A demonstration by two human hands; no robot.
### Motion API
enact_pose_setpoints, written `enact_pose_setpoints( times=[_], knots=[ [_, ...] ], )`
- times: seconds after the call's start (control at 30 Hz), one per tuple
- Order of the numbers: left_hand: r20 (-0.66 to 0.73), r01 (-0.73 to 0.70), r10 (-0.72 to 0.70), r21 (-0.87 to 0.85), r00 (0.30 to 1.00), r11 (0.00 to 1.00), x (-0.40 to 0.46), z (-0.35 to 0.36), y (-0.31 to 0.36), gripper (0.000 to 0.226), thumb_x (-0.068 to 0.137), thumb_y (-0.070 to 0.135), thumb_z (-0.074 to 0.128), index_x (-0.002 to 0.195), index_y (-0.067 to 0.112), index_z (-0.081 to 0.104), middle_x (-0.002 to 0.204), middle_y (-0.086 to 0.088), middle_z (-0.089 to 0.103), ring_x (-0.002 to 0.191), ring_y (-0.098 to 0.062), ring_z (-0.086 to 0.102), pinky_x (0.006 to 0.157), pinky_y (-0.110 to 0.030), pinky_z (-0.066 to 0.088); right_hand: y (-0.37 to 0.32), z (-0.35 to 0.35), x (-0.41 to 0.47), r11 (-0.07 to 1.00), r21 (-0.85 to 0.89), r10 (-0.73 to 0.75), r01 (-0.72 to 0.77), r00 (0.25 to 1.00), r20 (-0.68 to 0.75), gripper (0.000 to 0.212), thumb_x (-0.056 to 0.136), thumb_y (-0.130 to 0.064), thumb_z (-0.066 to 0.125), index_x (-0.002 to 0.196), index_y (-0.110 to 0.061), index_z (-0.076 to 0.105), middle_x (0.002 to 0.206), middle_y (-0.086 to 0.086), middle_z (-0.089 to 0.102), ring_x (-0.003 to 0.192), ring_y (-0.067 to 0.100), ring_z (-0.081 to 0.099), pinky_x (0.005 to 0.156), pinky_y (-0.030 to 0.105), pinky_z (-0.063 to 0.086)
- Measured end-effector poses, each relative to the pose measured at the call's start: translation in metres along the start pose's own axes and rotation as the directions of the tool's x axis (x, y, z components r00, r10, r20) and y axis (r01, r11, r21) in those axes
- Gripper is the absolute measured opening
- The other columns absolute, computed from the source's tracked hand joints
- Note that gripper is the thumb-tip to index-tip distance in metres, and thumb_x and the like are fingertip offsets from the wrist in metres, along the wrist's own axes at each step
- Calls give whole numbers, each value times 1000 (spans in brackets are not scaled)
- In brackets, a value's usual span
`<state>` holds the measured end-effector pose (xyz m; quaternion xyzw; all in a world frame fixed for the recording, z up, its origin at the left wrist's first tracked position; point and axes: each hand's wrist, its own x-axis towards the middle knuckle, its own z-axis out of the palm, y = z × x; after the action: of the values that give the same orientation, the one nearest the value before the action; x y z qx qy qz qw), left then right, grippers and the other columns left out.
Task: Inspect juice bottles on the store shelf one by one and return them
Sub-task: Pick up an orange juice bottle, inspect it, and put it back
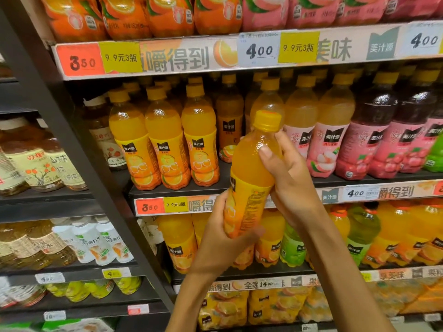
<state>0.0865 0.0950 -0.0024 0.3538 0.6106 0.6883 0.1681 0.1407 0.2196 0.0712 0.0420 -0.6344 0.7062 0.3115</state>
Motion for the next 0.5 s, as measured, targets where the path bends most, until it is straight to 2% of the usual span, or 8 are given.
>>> enact_pose_setpoints(
  times=[0.07,0.2,0.3,0.37,0.5],
  knots=[
    [-26,-42,45,100,999,994,2,2,-4,78,64,38,79,131,19,44,111,0,67,99,-19,66,78,-35,57,0,0,-3,1000,2,-26,26,999,24,44,82,-42,63,124,-33,54,115,-2,68,106,18,66,80,28,53],
    [-85,-101,103,27,991,995,5,3,-12,71,68,15,79,130,13,46,116,-2,65,107,-15,63,83,-24,54,-3,-6,-15,997,35,-74,69,982,172,59,75,-44,76,128,-26,56,126,-2,63,117,17,60,87,29,51],
    [-133,-128,139,81,981,988,7,2,-12,64,64,27,80,121,13,54,114,-8,64,107,-14,62,82,-21,52,-4,-10,-20,997,18,-75,73,958,277,58,72,-33,81,125,-24,60,127,0,61,121,18,56,90,28,49],
    [-116,-143,154,94,981,985,7,-2,-11,61,63,29,80,119,17,57,113,-8,65,107,-15,62,83,-22,52,-3,-10,-20,998,12,-58,57,963,265,60,70,-33,82,124,-23,59,125,0,62,119,17,57,89,27,50],
    [32,-95,95,-2,995,995,9,-11,-10,68,67,7,80,129,9,51,119,-1,66,110,-12,63,82,-18,51,-4,-9,-9,999,35,-11,6,987,157,68,69,-51,79,125,-20,55,123,-3,66,117,20,61,87,31,52]
  ],
)
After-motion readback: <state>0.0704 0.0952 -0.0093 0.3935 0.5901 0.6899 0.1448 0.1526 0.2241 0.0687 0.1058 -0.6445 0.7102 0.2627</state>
